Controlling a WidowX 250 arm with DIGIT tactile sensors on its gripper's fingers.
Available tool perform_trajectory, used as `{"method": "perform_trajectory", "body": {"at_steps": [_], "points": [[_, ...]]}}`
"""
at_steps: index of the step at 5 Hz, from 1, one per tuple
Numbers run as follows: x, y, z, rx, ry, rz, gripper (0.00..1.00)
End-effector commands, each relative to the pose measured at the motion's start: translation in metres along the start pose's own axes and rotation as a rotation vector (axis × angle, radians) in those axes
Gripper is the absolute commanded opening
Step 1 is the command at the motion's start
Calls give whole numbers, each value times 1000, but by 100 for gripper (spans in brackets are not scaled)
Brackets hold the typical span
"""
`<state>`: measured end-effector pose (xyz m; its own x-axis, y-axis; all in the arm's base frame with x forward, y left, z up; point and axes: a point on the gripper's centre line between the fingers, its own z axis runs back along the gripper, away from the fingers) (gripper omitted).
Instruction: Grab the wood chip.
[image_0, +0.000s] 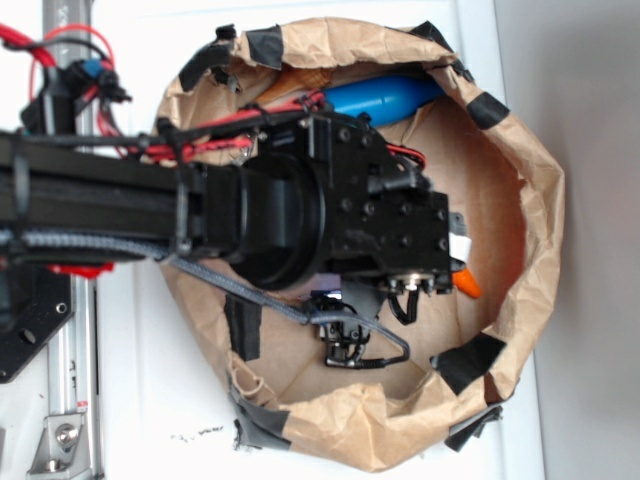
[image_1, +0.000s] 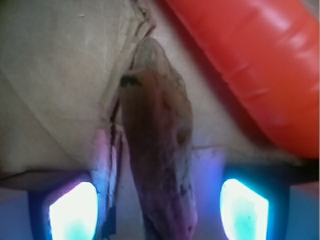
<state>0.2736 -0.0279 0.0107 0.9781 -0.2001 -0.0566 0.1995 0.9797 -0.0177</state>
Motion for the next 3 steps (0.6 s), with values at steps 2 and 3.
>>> {"method": "perform_trajectory", "body": {"at_steps": [2,3], "points": [[7,9,12,7,-63,49,0],[5,16,35,27,-90,81,0]]}}
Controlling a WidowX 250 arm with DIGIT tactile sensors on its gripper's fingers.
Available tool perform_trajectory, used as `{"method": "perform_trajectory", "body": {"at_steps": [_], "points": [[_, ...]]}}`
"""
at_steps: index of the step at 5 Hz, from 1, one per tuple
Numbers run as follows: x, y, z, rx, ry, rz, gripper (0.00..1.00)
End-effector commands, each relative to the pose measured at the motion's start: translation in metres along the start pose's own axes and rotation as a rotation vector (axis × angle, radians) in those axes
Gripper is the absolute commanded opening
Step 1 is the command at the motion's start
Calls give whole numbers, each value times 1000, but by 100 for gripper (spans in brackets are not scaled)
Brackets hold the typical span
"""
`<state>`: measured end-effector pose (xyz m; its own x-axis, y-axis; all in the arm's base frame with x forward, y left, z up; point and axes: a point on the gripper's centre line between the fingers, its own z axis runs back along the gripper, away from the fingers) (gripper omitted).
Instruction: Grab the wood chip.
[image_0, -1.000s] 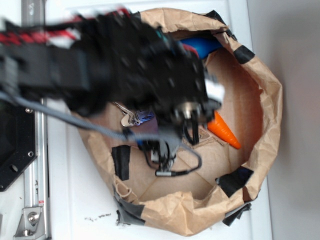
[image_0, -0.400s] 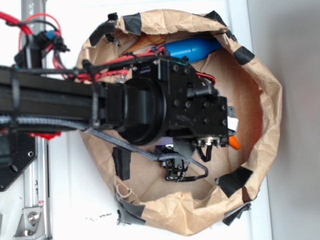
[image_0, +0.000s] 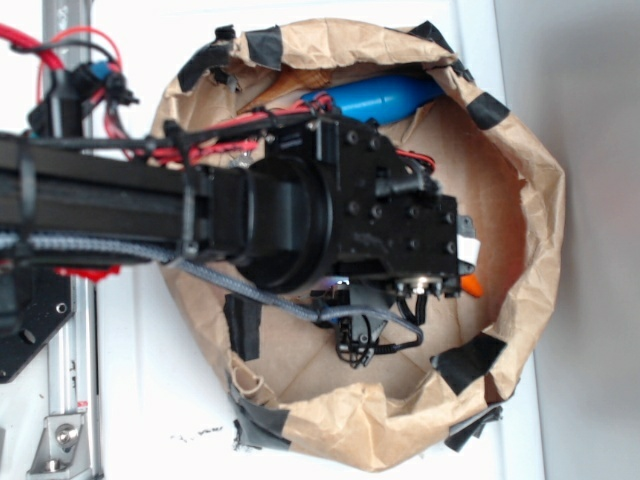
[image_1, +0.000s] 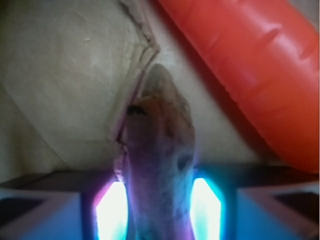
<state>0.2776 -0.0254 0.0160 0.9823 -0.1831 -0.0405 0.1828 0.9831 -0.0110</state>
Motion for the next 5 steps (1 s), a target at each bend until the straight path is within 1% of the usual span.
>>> {"method": "perform_trajectory", "body": {"at_steps": [1,2,3,5], "points": [[3,20,79,-9,-145,109,0],[-2,23,129,-39,-160,144,0],[-6,17,178,-37,-126,146,0],[-10,11,174,-5,-60,157,0]]}}
